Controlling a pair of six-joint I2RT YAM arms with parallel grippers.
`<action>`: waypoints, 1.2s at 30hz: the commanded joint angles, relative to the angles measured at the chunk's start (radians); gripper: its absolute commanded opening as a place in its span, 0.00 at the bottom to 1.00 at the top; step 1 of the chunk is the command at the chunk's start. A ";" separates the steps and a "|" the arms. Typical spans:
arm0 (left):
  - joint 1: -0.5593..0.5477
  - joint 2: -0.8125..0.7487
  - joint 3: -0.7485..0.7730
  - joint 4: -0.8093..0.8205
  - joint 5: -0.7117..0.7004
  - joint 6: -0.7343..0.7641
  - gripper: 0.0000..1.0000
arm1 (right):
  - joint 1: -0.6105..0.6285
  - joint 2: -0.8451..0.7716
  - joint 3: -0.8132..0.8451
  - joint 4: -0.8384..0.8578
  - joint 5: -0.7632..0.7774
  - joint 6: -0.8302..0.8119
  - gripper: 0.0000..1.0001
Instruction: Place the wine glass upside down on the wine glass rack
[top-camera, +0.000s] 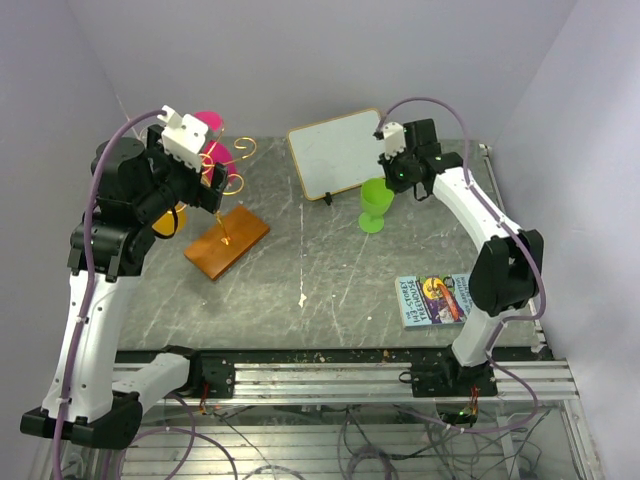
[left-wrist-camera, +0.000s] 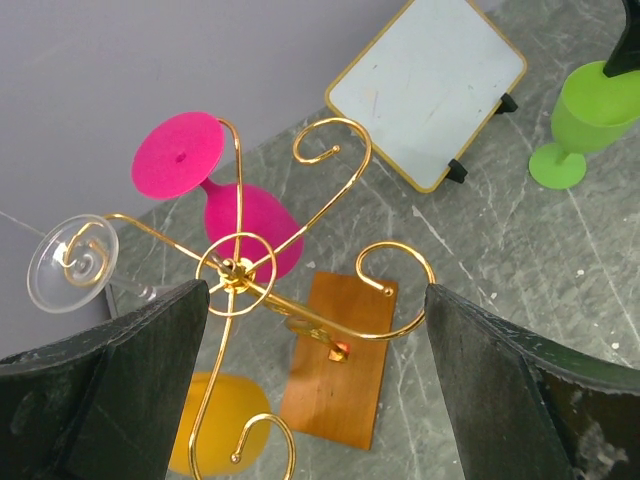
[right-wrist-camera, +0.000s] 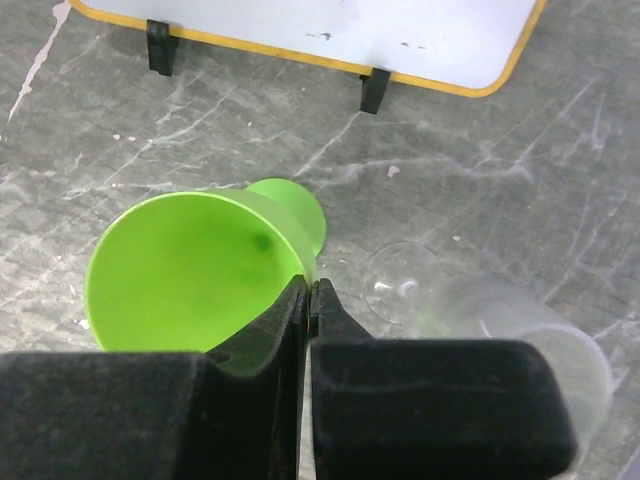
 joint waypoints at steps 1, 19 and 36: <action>0.009 0.011 0.047 0.051 0.069 -0.049 0.99 | -0.038 -0.102 0.024 0.025 -0.073 -0.012 0.00; 0.007 0.098 0.083 0.240 0.434 -0.279 1.00 | -0.065 -0.513 0.032 0.088 -0.270 0.016 0.00; -0.194 0.295 0.203 0.318 0.335 -0.590 0.96 | -0.063 -0.548 0.230 0.117 -0.476 0.139 0.00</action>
